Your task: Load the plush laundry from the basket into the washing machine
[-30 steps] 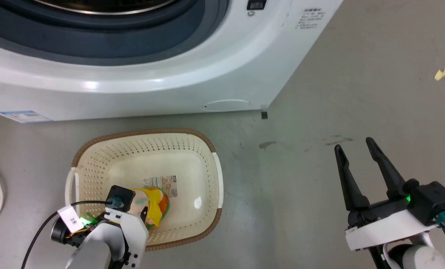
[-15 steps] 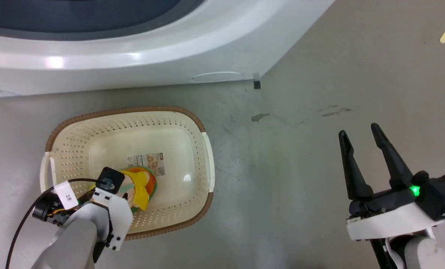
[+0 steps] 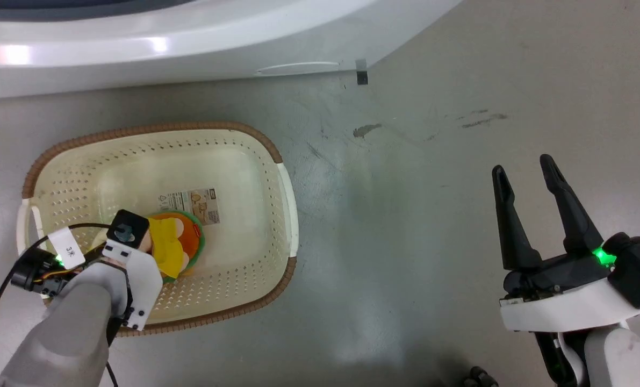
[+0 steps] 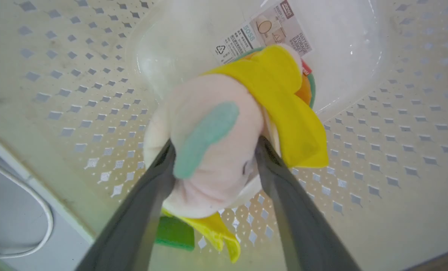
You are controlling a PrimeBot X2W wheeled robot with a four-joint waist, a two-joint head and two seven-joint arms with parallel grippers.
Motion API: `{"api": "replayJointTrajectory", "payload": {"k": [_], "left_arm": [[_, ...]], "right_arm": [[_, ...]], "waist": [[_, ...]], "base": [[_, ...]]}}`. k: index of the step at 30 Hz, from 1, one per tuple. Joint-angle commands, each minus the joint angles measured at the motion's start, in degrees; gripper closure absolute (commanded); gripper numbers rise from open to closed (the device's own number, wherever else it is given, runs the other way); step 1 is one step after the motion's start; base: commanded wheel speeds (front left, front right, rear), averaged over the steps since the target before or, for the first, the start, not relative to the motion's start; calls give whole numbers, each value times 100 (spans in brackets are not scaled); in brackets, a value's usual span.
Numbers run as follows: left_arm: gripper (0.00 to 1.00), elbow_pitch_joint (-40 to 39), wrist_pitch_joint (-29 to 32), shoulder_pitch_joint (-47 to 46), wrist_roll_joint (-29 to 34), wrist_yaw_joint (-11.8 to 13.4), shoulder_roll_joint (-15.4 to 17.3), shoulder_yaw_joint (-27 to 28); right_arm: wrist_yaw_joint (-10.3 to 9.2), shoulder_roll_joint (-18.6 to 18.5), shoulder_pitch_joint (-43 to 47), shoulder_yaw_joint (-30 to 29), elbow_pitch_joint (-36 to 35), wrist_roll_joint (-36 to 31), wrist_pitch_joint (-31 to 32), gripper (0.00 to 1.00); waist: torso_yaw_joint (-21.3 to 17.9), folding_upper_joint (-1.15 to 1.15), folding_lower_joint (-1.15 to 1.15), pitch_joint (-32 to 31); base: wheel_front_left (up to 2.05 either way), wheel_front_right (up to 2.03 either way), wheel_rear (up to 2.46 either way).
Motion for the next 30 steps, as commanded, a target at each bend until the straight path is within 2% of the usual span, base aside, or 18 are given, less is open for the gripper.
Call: {"api": "replayJointTrajectory", "payload": {"k": [1,2,3,4,11,16,23,27,30], "left_arm": [[0,189,-14,-133,-56,-73,63,-100],[9,253,-22,-178,-75,-93,72,-137],[61,315,-37,-219,-94,-120,79,-180],[100,376,-71,-257,-115,-146,86,-220],[100,819,-433,-398,-321,-188,97,-409],[100,1121,-928,-427,-570,-147,10,-435],[100,1505,-1894,-227,-982,-128,-220,-428],[100,1618,-2138,-41,-1323,-175,-395,-325],[100,1400,-2189,144,-1457,-177,-502,-215]], "right_arm": [[-4,5,-108,17,-44,65,-58,0],[-4,5,-125,16,-43,76,-70,0],[-4,5,-147,19,-44,86,-82,0],[-4,5,-170,26,-49,93,-94,0],[-5,5,-302,-1,-28,134,-178,0],[-5,6,-309,-70,88,86,-237,0],[-5,6,-187,-141,363,-12,-321,0],[-5,6,1,-157,465,-121,-369,0],[-5,6,176,-200,537,-201,-375,0]], "waist": [[-29,0,0,107],[-33,0,0,146],[-38,0,0,181],[-44,0,0,211],[-66,0,0,199],[-18,0,0,-153],[136,0,0,-1136],[282,0,0,-1749],[423,0,0,-2202]], "base": [[0,0,0],[0,0,0],[0,0,0],[0,0,0],[0,0,0],[0,0,0],[0,0,0],[0,0,0],[0,0,0]]}}
